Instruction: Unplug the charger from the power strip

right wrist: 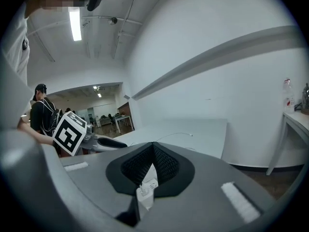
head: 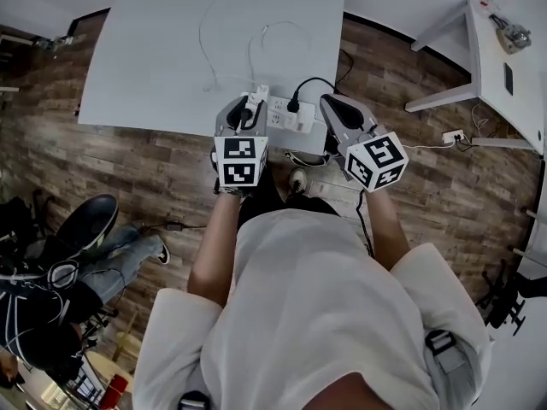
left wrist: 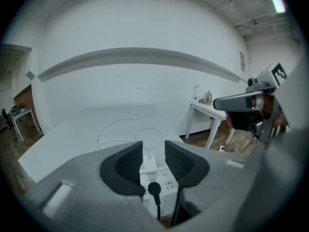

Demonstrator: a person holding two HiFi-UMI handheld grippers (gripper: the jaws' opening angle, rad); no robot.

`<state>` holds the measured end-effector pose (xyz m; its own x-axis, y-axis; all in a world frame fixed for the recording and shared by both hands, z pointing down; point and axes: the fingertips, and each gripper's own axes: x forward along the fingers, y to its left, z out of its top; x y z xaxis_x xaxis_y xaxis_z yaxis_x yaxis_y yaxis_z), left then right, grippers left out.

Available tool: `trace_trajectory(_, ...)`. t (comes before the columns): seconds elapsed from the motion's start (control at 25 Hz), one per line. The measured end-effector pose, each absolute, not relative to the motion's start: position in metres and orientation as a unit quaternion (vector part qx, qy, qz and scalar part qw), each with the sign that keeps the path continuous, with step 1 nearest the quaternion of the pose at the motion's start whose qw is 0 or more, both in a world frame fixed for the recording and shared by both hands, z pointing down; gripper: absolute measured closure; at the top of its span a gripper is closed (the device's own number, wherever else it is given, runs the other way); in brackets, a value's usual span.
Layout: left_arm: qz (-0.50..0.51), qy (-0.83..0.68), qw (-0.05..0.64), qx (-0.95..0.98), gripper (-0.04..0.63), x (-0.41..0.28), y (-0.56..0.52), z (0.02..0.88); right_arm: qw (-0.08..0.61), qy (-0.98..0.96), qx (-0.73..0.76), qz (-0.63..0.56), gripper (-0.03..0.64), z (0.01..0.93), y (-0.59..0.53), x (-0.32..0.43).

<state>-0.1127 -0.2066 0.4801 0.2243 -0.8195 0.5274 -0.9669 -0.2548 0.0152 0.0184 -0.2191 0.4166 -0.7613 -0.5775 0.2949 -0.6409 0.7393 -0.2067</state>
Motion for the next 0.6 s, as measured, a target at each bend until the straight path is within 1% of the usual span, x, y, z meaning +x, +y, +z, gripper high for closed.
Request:
trace_trajectory(0.08, 0.222, -0.578, 0.184, 0.764, 0.432, -0.111, -0.212, 0.49, 0.106, -0.925, 0.329, 0.157, 0.615, 0.425, -0.225, 0.016)
trace_trajectory(0.48, 0.27, -0.551, 0.229, 0.755, 0.42, -0.115, -0.231, 0.537, 0.165, -0.909, 0.333, 0.187, 0.615, 0.491, -0.235, 0.002)
trace_trajectory(0.6, 0.284, -0.532, 0.237, 0.762, 0.389, -0.112, -0.236, 0.548, 0.184, -0.901, 0.339, 0.201, 0.615, 0.515, -0.239, 0.003)
